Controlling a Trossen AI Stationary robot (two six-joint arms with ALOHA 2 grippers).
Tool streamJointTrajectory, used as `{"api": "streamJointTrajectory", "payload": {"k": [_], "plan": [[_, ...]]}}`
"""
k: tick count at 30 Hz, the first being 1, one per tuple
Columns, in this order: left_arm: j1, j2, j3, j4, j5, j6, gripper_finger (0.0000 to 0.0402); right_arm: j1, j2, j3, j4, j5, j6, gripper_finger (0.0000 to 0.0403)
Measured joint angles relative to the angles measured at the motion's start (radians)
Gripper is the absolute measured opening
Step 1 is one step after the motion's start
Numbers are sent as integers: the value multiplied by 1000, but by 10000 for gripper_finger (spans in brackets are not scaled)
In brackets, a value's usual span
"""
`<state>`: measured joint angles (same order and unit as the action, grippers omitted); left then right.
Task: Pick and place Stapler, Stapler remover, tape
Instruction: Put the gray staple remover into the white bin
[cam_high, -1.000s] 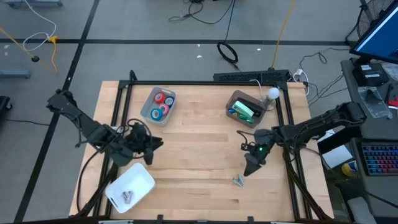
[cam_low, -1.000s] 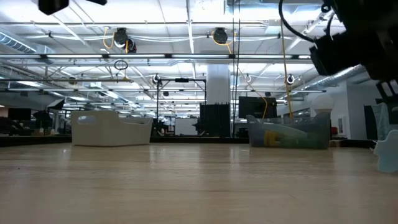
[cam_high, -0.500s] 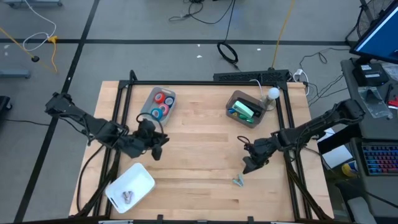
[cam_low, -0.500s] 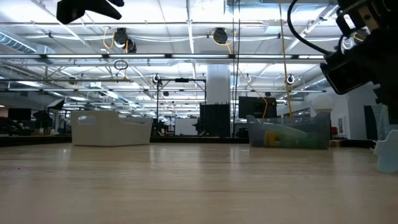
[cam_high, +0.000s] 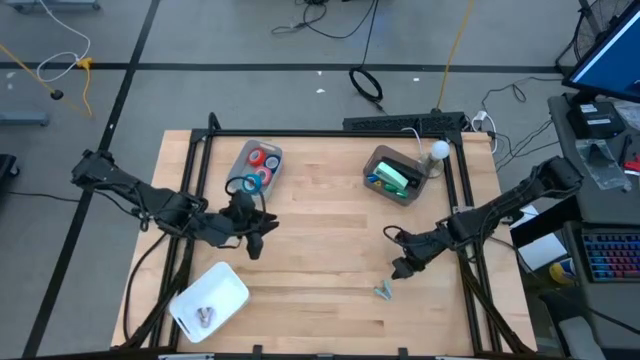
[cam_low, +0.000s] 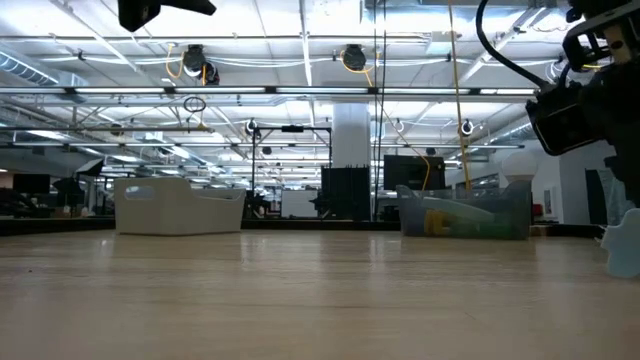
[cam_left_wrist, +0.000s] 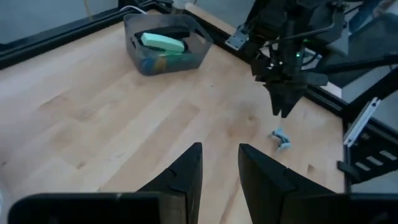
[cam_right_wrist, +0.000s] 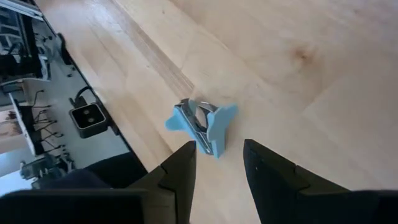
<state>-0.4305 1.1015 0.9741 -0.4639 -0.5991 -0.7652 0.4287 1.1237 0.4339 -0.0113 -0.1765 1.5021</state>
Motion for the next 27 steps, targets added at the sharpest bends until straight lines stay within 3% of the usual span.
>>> {"api": "streamJointTrajectory", "payload": {"k": [8,18,27], "plan": [[27,104,-1,77,1,52,104,18,115,0,112,23,-29,125],[71,211,-2,141,95,64,104,25,220,0,185,-6,-57,123],[85,216,-2,188,112,67,104,25,244,1,228,22,-98,70]]}}
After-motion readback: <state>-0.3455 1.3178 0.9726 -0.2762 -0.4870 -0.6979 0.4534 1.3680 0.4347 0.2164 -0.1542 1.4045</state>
